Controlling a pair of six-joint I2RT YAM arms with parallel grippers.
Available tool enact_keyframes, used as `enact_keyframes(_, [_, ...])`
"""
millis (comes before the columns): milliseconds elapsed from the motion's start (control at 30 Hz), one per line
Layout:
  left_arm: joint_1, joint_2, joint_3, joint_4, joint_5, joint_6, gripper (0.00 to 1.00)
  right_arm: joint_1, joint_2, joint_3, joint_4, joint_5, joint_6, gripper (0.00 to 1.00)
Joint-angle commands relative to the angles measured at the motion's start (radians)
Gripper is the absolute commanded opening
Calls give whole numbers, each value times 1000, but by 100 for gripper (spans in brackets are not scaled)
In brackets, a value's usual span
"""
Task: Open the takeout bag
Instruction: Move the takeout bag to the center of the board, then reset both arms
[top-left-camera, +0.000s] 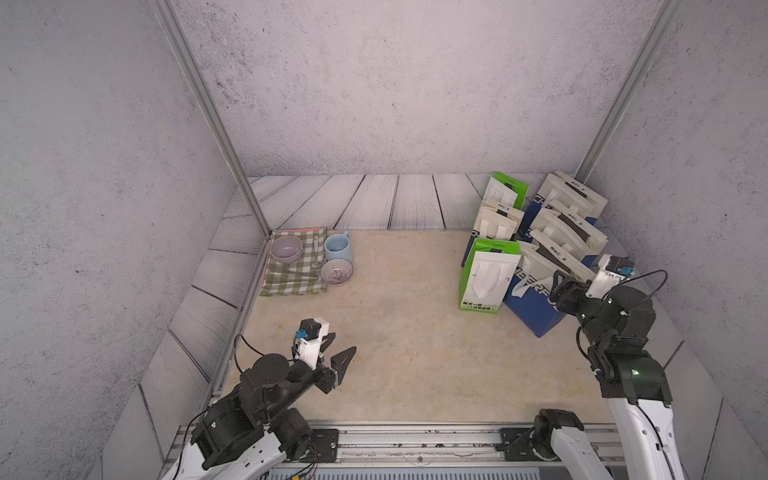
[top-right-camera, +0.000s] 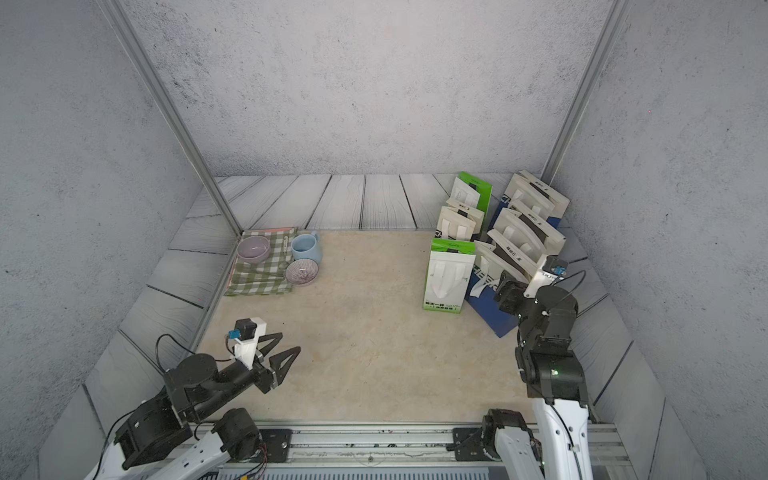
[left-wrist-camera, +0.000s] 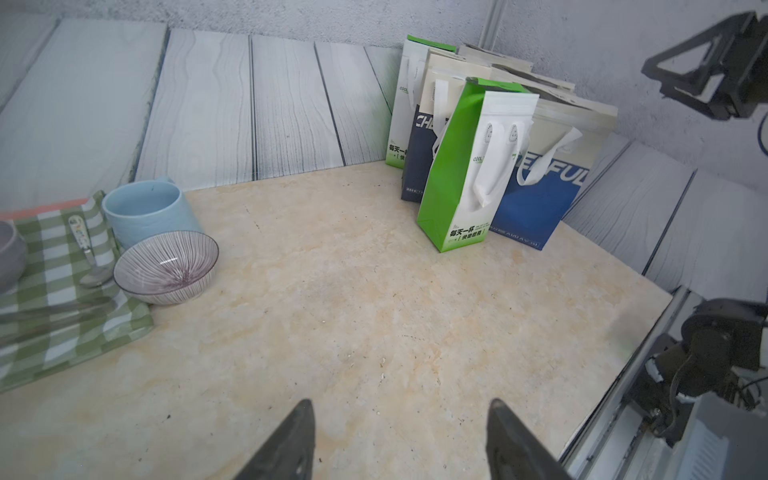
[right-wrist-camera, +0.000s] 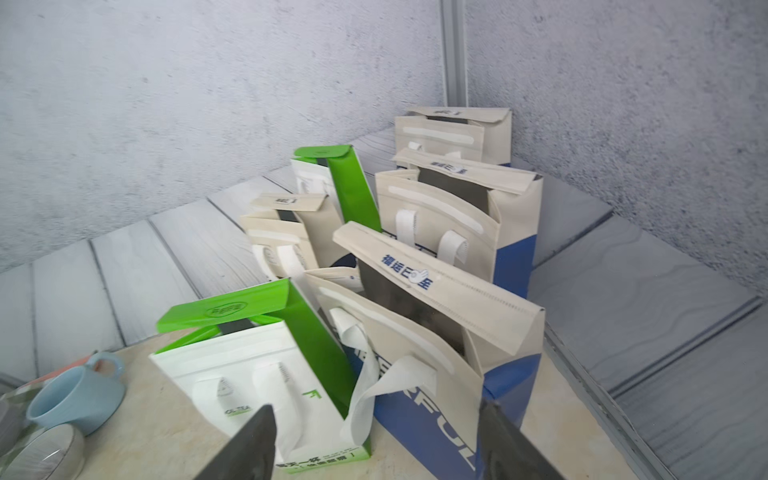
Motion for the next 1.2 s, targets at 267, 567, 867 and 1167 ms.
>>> enact_keyframes(267, [4,127,-160,296,-260,-22,76,206,-33,-418,209,34,-52,78])
enact_keyframes(567, [26,165,-399,673,-565,163,78,268,-15,-608,521,191,-195,80])
enact_keyframes(867, [288,344,-425,909,-524,244,81,260,340,-677,918,368,-237,81])
enact_keyframes(1167, [591,724,-464,1218,-332,271,84,139,520,-637,1097,255,-219,82])
